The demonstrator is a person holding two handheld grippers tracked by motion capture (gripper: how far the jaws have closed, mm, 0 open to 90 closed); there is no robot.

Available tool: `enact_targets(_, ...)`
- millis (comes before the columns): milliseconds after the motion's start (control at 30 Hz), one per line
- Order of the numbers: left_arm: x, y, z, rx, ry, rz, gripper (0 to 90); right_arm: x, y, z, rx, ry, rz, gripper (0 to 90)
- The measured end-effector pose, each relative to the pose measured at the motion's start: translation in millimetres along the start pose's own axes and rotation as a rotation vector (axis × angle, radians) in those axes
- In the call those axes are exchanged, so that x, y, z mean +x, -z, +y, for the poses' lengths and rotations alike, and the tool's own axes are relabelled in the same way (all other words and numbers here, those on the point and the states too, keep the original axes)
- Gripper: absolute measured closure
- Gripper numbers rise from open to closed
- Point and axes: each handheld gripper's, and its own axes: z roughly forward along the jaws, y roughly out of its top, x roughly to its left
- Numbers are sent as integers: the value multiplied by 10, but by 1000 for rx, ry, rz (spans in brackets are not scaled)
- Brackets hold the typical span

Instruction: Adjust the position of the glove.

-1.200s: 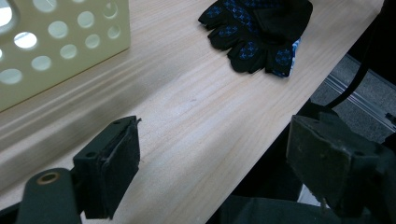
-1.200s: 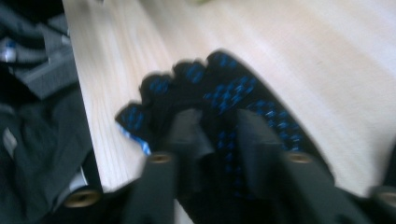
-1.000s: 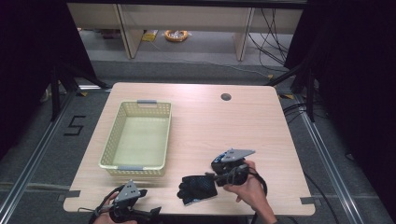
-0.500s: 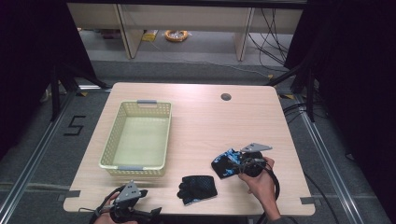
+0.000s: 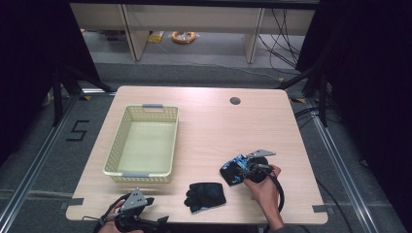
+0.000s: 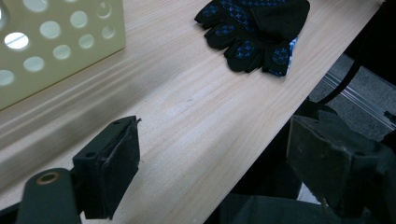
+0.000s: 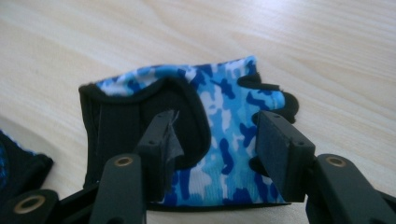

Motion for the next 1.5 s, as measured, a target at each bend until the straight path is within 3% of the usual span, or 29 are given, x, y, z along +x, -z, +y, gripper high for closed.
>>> enact_targets(133, 16, 11, 2, 29, -24, 7, 169, 17, 20, -16, 10, -17, -25, 474)
enact_targets(167, -1, 0, 0, 10, -3, 0, 169, 31, -7, -33, 30, -4, -55, 474)
enact_targets(200, -1, 0, 0, 10, -3, 0, 169, 31, -7, -33, 30, -4, -55, 474)
enact_targets(233, 19, 13, 4, 32, -28, 8, 169, 22, -50, -60, 31, 29, -62, 475)
enact_targets(367, 4, -2, 0, 15, -1, -2, 169, 13, -42, -59, 37, 6, -58, 540)
enact_targets(433, 1, -13, -4, 6, -1, 6, 170, -33, -38, -61, 32, 54, -41, 608)
enact_targets(467, 8, -1, 4, 25, -5, -6, 170, -50, -35, -58, 32, 63, -31, 640)
enact_targets(633, 3, -12, -2, 7, 1, 6, 171, -122, -34, -62, 11, 106, 15, 820)
enact_targets(700, 8, -1, 5, 23, -2, -4, 171, -147, -34, -70, -2, 110, 30, 829)
enact_targets(833, 4, -5, 4, 11, -1, 1, 171, -190, -14, -60, -12, 106, 60, 841)
enact_targets(1000, 12, 1, 1, 12, -8, 0, 171, -242, 105, -3, -88, 139, 78, 850)
enact_targets(1133, 15, 18, 8, 20, -12, -5, 172, -236, 236, 18, -128, 127, 114, 851)
enact_targets(1167, 24, 19, 7, 22, -21, 10, 172, -240, 254, 23, -146, 151, 119, 850)
enact_targets(1200, 9, 14, 5, 18, 16, -4, 172, -217, 309, 30, -147, 136, 139, 850)
enact_targets(1333, 21, 24, 10, 36, 4, -2, 172, -149, 474, 42, -190, 170, 143, 850)
enact_targets(1433, 0, 8, 7, 4, 23, 2, 172, -71, 551, 51, -203, 187, 165, 849)
enact_targets(1500, 17, 33, 22, 26, -1, -2, 172, -5, 579, 50, -205, 200, 184, 849)
